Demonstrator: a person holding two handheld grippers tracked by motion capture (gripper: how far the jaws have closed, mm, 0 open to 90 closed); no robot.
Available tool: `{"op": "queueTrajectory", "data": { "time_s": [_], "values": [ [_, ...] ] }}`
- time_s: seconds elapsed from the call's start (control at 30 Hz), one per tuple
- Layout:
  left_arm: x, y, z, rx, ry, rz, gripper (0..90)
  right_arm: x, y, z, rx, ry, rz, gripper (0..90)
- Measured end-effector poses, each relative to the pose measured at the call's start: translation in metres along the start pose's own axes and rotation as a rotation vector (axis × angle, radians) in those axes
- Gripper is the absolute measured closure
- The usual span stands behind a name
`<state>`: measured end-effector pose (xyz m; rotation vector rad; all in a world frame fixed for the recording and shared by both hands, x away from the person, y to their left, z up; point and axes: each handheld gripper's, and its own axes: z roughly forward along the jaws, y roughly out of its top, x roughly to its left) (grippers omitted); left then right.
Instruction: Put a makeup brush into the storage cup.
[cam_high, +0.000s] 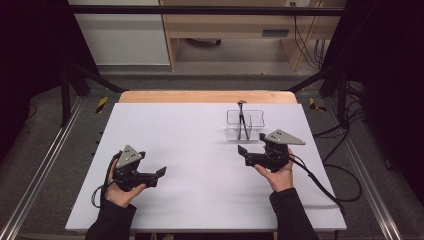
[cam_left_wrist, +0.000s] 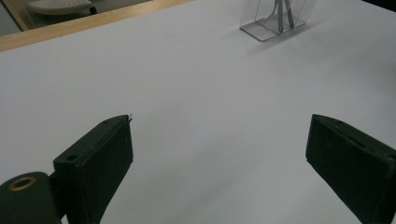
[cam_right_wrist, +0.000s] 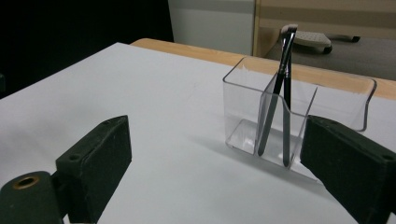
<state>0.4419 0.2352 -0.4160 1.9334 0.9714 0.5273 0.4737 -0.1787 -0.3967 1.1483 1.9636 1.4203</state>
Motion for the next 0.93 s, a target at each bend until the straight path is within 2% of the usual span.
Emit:
{"op": "queueTrajectory", "data": {
  "time_s": [0.17, 0.4, 0.5, 0.7, 0.93],
  "values": [
    [-0.001, -0.002, 0.0, 0.0, -0.001, 0.001, 6.5, -0.002, -0.012, -0.009, 0.009, 0.006, -0.01, 9.1],
    [0.0, -0.006, -0.003, -0.012, 0.0, -0.009, 6.5, -0.007, -0.027, -0.025, 0.001, 0.022, 0.008, 8.0],
    [0.001, -0.008, -0.004, -0.014, 0.001, -0.012, 6.5, -0.008, -0.03, -0.031, -0.004, 0.019, 0.003, 7.8],
    [0.002, -0.011, -0.004, -0.016, 0.0, -0.016, 6.5, -0.013, -0.04, -0.042, 0.004, 0.014, 0.025, 7.0],
    [0.001, -0.013, -0.002, -0.008, 0.002, -0.008, 6.6, -0.016, -0.044, -0.048, 0.01, 0.001, 0.025, 6.9]
  ]
}}
